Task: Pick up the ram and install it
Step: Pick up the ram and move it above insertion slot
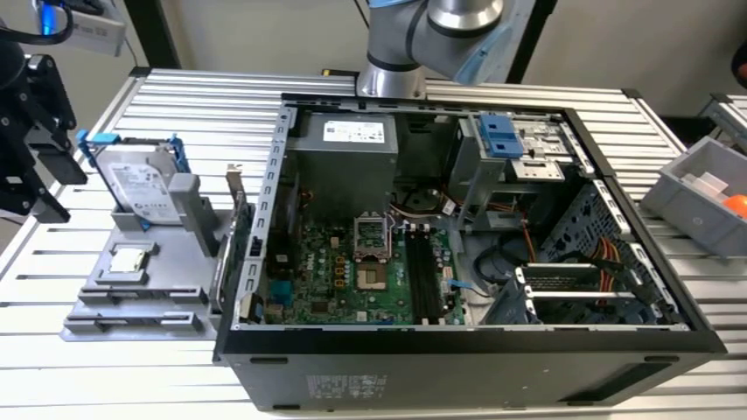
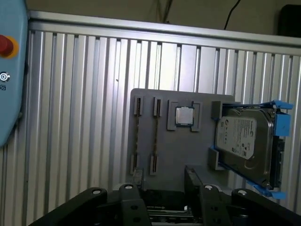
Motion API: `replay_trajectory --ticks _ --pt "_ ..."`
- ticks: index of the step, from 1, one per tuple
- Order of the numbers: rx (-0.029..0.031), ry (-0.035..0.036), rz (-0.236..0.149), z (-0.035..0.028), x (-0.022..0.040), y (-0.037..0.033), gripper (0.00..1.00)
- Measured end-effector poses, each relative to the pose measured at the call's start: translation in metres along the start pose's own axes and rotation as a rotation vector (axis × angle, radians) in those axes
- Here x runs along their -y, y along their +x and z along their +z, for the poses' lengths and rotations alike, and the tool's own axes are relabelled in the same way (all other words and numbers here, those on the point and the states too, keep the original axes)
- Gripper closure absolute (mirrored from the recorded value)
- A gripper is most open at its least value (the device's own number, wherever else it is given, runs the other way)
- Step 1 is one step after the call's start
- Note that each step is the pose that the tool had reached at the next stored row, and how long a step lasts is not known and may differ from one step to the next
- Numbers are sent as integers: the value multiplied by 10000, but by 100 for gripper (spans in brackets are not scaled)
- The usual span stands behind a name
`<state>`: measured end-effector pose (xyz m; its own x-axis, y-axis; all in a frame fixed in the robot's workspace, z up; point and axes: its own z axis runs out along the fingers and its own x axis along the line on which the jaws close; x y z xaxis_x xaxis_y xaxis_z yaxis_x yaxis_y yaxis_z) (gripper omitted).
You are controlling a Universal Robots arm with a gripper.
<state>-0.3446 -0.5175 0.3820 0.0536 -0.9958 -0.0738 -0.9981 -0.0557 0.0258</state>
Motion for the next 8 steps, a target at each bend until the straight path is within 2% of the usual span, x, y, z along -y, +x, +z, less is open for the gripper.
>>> replay_trajectory --ticks 4,8 --pt "4 3 48 0 0 0 0" --pt "12 30 366 14 1 2 0"
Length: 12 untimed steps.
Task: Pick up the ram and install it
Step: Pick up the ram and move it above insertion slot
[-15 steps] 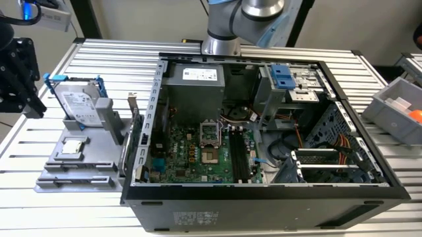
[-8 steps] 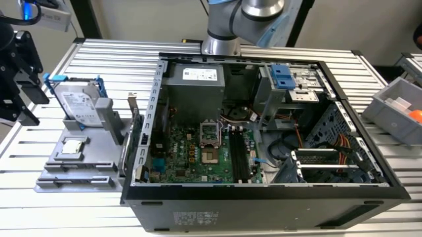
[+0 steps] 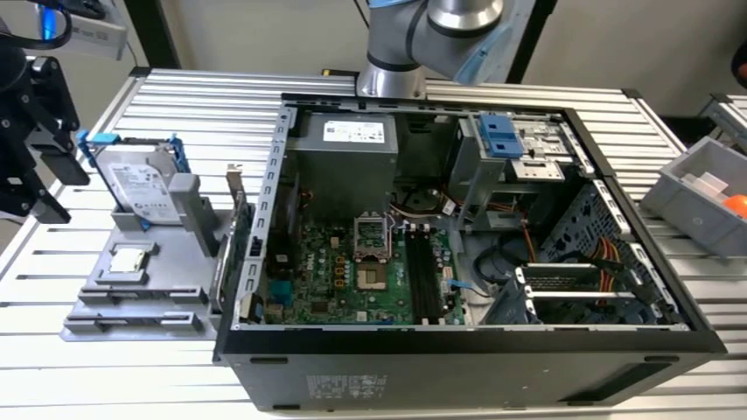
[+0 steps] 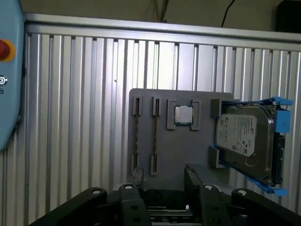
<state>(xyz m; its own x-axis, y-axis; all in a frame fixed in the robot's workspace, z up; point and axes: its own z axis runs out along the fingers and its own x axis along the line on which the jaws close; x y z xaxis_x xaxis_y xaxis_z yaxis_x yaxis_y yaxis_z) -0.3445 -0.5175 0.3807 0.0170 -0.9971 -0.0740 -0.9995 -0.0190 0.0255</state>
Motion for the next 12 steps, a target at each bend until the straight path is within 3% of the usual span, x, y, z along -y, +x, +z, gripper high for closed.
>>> replay_trajectory --ticks 6,12 --pt "-14 28 90 41 0 3 0" --pt "-52 126 83 96 2 7 0"
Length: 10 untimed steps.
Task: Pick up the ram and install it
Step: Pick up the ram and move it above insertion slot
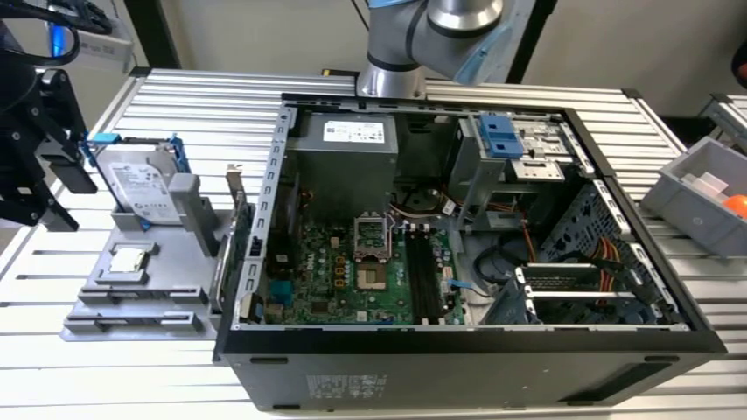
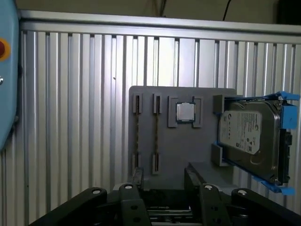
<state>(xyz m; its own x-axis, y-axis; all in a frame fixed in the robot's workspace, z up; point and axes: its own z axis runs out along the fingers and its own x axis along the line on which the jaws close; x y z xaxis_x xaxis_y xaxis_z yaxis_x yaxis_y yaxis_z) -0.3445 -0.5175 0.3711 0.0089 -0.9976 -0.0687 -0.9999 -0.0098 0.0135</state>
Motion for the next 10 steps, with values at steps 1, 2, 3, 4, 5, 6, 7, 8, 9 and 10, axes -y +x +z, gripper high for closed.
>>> replay_trajectory --ticks 1,2,3,4,5,6,7,8,9,10 --pt "-1 3 0 5 0 0 0" --pt "-2 6 0 10 0 0 0" --pt "-2 10 0 15 0 1 0" --pt "-1 18 -1 21 0 1 0" --pt "-2 28 -1 25 0 1 0" --pt "-2 39 -2 30 0 2 0" --pt "-2 49 -2 35 0 2 0" --pt "-1 53 -3 42 -1 2 0" --pt "-1 55 -3 48 -1 3 0" --pt "-2 55 -3 54 -2 3 0"
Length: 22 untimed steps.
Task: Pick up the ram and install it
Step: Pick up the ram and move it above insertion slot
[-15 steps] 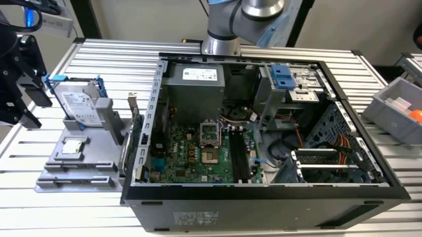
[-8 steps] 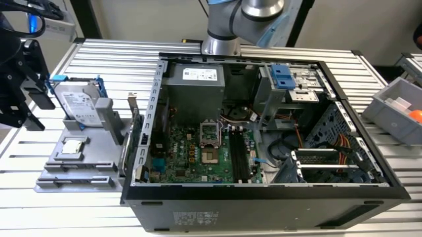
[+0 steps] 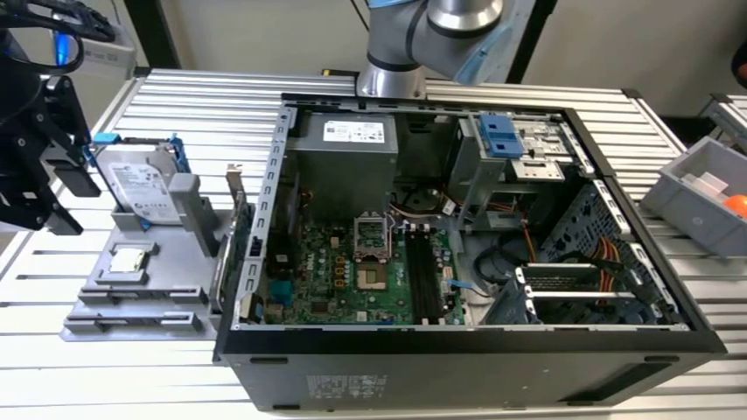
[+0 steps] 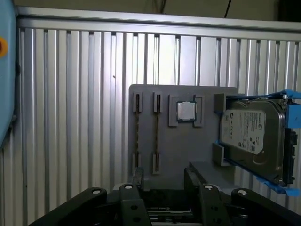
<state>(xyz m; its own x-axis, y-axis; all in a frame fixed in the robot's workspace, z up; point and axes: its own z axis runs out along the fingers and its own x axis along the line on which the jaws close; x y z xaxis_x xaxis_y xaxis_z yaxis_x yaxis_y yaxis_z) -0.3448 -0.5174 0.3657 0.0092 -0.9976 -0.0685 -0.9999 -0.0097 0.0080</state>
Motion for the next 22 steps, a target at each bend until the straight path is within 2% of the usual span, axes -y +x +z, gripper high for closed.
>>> replay_trajectory --ticks 11,22 --pt "-3 2 -1 21 0 2 0" --pt "-37 24 -1 104 0 7 0"
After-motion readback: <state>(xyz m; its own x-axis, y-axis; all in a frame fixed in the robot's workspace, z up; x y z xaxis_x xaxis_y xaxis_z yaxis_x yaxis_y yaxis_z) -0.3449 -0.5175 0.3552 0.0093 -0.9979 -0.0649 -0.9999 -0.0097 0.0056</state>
